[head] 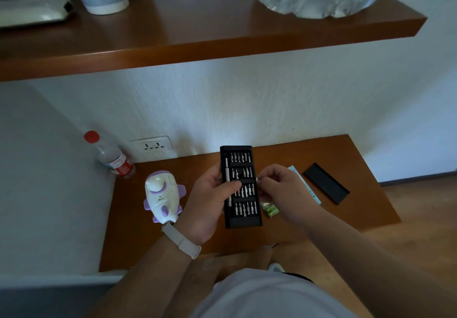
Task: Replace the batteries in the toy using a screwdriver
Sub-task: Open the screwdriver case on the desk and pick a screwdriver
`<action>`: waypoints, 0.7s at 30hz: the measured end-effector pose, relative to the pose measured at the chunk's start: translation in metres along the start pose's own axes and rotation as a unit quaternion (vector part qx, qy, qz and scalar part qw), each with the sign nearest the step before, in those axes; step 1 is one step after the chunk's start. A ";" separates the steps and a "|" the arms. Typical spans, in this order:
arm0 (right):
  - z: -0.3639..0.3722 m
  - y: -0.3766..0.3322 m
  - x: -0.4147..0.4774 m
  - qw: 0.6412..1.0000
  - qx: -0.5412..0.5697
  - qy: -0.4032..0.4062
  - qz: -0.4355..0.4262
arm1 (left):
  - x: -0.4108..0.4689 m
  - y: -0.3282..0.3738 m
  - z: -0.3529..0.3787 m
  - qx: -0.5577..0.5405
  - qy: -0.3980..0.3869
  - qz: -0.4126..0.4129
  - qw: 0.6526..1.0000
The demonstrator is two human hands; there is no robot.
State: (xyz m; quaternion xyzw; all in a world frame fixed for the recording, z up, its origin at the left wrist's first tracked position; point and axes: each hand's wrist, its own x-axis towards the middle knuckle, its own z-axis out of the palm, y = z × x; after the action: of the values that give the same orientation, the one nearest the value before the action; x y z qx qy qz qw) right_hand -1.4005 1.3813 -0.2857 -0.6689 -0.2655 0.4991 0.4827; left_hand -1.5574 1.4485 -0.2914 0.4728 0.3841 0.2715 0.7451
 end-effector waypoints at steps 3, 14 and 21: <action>-0.010 -0.005 0.004 0.985 0.152 -0.044 0.066 | 0.006 0.003 0.010 0.000 0.001 -0.006 1.000; -0.031 -0.002 0.018 0.953 0.225 -0.162 0.120 | 0.025 0.009 0.037 -0.008 0.030 -0.017 0.999; -0.038 -0.009 0.023 0.962 0.179 -0.194 0.068 | 0.032 0.008 0.051 -0.003 0.062 -0.007 0.998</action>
State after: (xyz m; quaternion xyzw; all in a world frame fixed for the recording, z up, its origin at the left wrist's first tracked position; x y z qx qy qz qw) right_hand -1.3562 1.3897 -0.2859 -0.4781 -0.2140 0.6904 0.4989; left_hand -1.4978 1.4513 -0.2809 0.4504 0.4324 0.2962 0.7228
